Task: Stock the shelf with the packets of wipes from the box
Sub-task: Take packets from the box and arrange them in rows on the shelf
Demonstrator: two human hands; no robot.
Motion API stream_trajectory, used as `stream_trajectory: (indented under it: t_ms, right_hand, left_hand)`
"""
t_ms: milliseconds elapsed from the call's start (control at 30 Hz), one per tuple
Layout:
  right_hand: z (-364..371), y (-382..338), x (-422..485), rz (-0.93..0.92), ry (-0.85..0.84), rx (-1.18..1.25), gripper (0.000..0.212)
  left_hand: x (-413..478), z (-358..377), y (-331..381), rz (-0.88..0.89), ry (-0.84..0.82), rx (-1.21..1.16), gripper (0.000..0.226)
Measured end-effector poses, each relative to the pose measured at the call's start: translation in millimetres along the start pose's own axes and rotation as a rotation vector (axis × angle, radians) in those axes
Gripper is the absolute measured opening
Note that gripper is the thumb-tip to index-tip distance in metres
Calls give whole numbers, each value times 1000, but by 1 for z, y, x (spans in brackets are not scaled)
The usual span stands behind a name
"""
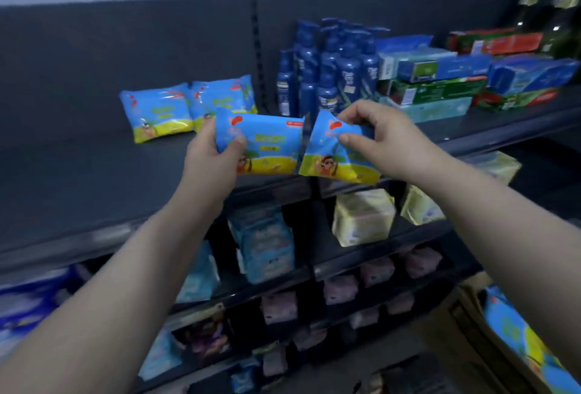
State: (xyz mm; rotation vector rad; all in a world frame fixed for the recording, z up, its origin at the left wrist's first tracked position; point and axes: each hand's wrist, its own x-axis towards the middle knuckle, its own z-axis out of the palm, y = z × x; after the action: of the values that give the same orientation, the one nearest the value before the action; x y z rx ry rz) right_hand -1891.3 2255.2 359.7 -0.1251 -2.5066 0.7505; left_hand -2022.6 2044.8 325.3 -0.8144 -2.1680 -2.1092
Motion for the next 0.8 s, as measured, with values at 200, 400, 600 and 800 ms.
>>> stream_trajectory:
  t_ms: [200,400,600,800]
  right_hand:
    - [70,-35,82,-148,-25,-65,12]
    - [131,-41,159,-158,-57,-126,20]
    - [180,-28,220,-86,-114,-270,22]
    - [203,-16,236,-144,-123,-376,49]
  left_hand:
    - [53,-89,-16,-26,56,97,18]
    - [110,-151,-41,-136,132,190,21]
    - [149,-172,-67,-207,98,278,24]
    - [171,-175,-74,-240,34,567,38]
